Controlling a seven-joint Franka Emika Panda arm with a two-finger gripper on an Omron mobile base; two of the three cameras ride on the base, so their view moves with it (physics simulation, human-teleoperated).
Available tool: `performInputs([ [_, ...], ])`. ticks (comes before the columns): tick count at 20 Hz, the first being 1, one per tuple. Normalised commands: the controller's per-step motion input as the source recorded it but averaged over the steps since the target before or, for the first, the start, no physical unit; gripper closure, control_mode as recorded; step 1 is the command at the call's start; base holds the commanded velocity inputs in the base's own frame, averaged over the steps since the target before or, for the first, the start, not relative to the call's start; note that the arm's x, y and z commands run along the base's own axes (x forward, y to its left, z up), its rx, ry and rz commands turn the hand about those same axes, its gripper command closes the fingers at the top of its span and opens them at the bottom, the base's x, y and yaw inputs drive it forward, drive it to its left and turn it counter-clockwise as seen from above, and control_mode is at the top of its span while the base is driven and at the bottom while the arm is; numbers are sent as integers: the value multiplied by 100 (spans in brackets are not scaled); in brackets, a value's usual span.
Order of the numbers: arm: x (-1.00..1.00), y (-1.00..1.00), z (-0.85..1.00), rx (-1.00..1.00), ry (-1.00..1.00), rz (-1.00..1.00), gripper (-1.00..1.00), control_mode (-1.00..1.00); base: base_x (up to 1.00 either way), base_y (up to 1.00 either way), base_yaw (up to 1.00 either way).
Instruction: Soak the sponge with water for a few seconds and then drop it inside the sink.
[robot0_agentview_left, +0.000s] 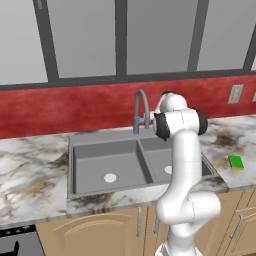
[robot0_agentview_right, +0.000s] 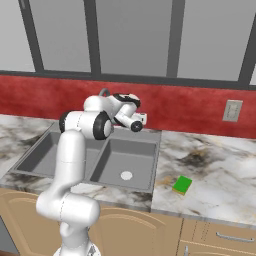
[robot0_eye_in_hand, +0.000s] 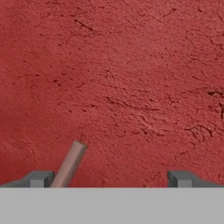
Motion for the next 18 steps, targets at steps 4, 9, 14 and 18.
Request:
performInputs([
  [4,0,-49,-47,-4,2,-4,-100,-100,0,0,0],
  [9,0,-50,-47,-4,3,-4,-100,-100,0,0,0],
  [14,0,-49,-44,-3,2,-4,-100,-100,0,0,0],
  [18,0,-41,-10,-1,1,-1,-100,-100,0,0,0],
])
